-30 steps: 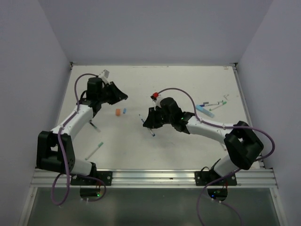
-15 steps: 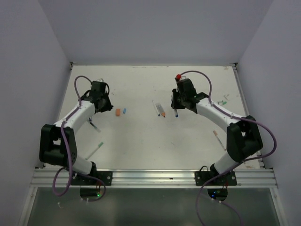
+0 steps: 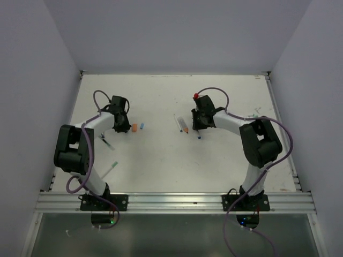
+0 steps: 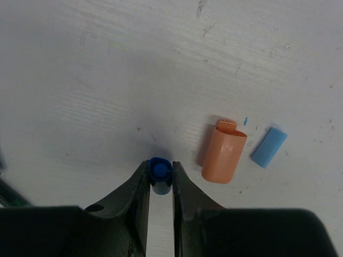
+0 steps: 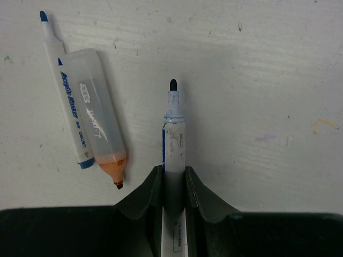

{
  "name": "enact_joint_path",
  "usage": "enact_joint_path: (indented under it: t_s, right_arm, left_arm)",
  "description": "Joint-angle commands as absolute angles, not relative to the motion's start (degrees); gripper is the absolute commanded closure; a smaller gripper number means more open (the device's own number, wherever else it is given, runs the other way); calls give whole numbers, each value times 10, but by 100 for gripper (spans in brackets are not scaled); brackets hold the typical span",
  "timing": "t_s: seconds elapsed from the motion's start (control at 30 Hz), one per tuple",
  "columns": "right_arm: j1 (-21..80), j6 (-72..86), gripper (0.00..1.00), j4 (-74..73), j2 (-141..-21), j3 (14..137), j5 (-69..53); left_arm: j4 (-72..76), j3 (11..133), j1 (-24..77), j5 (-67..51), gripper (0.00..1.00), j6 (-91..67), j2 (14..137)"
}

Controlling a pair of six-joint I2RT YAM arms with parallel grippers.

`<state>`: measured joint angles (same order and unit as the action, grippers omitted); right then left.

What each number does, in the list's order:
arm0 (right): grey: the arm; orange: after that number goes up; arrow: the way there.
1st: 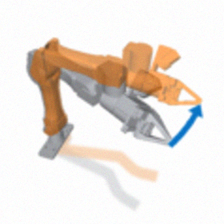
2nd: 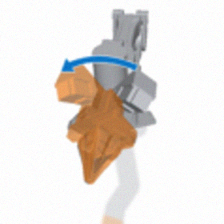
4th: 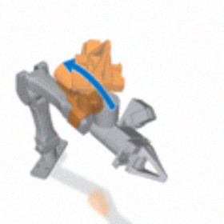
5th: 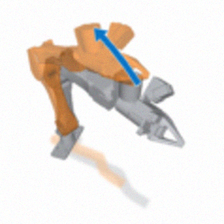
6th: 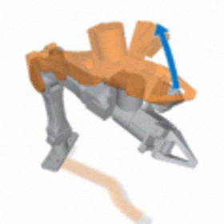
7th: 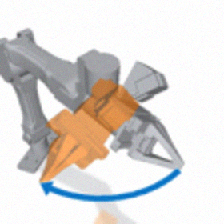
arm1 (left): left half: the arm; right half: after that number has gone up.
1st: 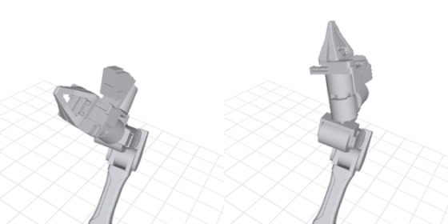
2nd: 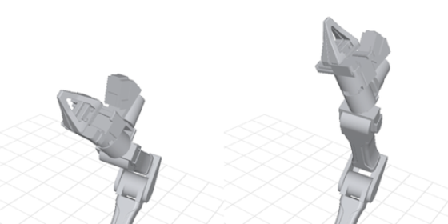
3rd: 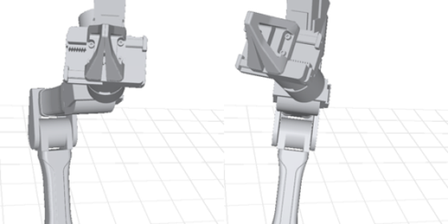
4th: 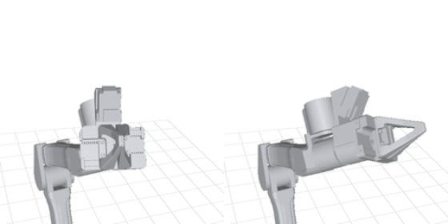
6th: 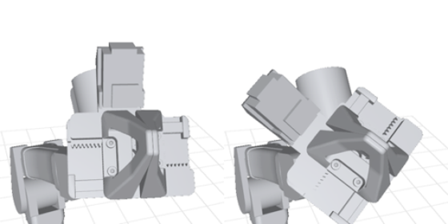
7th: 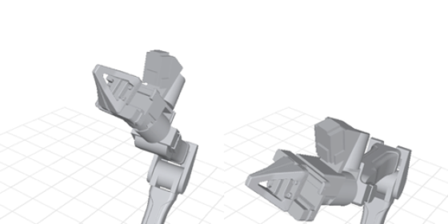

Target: Open the pen caps

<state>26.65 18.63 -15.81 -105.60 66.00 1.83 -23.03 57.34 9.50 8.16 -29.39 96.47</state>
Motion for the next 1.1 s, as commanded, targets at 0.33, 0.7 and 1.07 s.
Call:
enact_joint_path:
  t_s: [0.33,0.7,1.07]
  right_arm:
    - [265,197,100,-126,-1111,722,2]
    - [265,194,88,-137,-1132,735,2]
    - [265,202,76,-127,-1116,723,-21]
  left_arm:
    - [-179,577,93,52,92,-309,998]
    - [-174,566,93,42,65,-322,995]
    - [-187,559,93,56,48,-324,952]
